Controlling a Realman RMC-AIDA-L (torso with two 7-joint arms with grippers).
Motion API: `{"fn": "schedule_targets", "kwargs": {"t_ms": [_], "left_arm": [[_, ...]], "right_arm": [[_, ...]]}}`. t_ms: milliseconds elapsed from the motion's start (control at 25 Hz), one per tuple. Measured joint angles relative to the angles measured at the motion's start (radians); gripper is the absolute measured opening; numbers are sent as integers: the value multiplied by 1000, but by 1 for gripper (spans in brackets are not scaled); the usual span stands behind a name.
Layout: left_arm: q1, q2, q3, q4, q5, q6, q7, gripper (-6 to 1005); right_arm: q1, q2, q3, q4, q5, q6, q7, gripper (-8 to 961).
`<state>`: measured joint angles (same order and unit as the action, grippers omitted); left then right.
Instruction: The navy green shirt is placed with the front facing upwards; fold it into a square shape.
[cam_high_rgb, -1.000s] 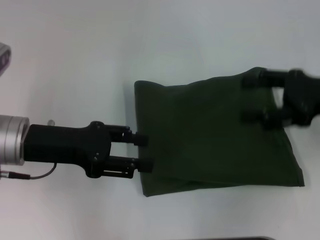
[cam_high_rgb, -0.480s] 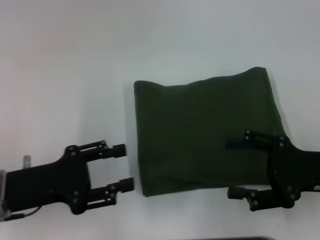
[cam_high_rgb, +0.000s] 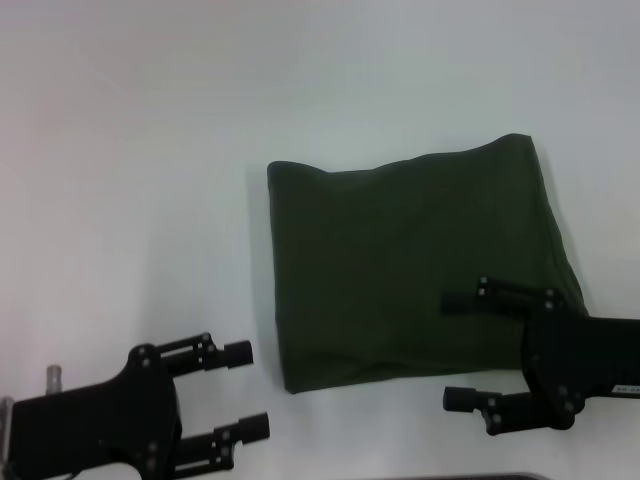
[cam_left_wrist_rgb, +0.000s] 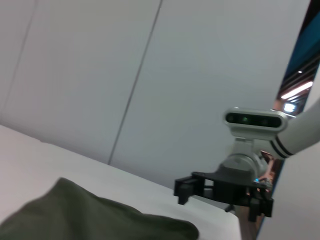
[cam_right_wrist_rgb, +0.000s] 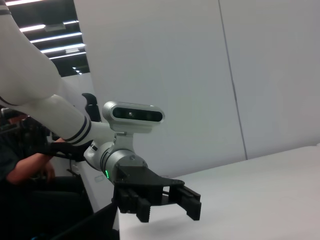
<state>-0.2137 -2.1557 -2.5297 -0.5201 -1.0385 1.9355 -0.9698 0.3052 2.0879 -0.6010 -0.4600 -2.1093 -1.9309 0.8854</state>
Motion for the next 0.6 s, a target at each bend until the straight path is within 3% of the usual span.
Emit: {"fn": "schedule_targets", "kwargs": {"t_ms": [600], "left_arm": [[-23, 19, 22, 8, 55, 31, 22, 690]], "right_arm": [[5, 3, -8, 20, -57, 13, -1, 930]]}}
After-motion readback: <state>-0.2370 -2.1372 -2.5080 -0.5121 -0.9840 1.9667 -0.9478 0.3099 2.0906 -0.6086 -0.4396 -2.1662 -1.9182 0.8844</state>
